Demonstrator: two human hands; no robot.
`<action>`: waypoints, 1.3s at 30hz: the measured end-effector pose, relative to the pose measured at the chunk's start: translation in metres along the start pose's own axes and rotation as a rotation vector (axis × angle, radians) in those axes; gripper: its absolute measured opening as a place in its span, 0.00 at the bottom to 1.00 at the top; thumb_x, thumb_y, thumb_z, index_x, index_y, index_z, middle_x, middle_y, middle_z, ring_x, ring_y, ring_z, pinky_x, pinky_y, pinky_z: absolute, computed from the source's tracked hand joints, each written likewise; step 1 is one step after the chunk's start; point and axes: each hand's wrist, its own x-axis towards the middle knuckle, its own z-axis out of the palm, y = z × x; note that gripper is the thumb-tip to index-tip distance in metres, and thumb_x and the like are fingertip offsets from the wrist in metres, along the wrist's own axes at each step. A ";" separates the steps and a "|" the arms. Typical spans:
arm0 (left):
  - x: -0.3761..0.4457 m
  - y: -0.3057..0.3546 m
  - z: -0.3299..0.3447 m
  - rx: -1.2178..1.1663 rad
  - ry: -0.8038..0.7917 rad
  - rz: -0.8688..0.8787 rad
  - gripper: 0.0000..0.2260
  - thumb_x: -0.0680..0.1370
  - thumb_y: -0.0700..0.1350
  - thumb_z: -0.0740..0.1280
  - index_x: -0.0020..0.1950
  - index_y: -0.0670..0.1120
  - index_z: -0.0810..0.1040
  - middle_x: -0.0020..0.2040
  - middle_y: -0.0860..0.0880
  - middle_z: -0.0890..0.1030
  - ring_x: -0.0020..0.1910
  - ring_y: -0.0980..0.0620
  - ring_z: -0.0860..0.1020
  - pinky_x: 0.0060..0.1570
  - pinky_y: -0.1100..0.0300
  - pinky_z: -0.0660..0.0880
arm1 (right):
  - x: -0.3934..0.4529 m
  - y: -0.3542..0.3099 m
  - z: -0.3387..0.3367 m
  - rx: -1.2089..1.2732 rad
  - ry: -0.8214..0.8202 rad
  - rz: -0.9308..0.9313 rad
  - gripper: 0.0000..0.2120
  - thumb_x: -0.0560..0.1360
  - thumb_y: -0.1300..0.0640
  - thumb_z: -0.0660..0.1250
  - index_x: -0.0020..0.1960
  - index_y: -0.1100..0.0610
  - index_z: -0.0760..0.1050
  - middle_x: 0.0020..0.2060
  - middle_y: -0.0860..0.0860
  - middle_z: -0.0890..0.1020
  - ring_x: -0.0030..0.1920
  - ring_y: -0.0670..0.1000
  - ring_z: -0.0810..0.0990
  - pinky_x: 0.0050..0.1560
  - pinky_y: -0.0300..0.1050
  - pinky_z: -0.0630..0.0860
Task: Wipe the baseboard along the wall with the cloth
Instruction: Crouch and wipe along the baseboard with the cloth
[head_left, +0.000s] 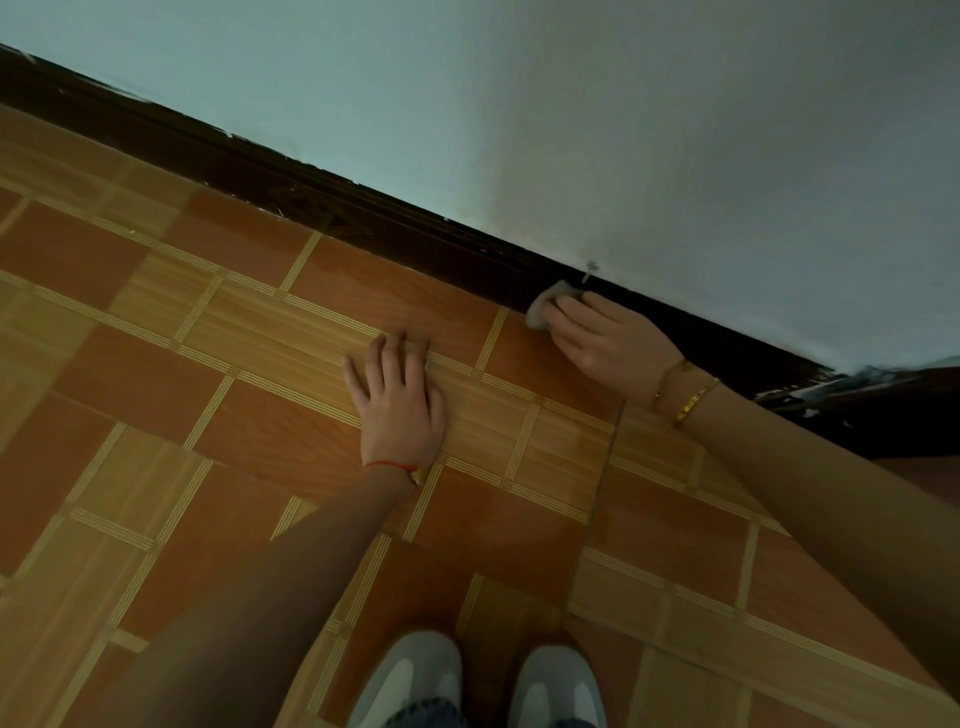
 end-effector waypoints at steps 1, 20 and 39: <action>0.000 0.000 0.000 -0.003 0.003 0.000 0.23 0.81 0.50 0.53 0.76 0.47 0.66 0.76 0.43 0.66 0.77 0.41 0.59 0.76 0.33 0.47 | -0.012 0.001 -0.001 -0.001 -0.018 0.004 0.11 0.78 0.67 0.60 0.57 0.65 0.78 0.61 0.60 0.76 0.63 0.58 0.70 0.67 0.52 0.67; 0.005 -0.031 -0.018 0.075 0.022 0.015 0.24 0.80 0.51 0.53 0.75 0.44 0.66 0.74 0.40 0.68 0.76 0.38 0.61 0.75 0.32 0.53 | 0.036 0.007 -0.010 -0.012 0.069 -0.026 0.11 0.80 0.67 0.58 0.55 0.64 0.78 0.58 0.59 0.76 0.61 0.58 0.74 0.63 0.50 0.71; 0.008 -0.044 -0.018 0.075 0.074 -0.045 0.23 0.81 0.51 0.58 0.75 0.46 0.68 0.74 0.43 0.69 0.76 0.40 0.62 0.75 0.34 0.52 | 0.217 -0.015 -0.012 0.063 0.216 -0.114 0.23 0.77 0.72 0.48 0.45 0.62 0.82 0.53 0.58 0.81 0.54 0.58 0.80 0.54 0.48 0.77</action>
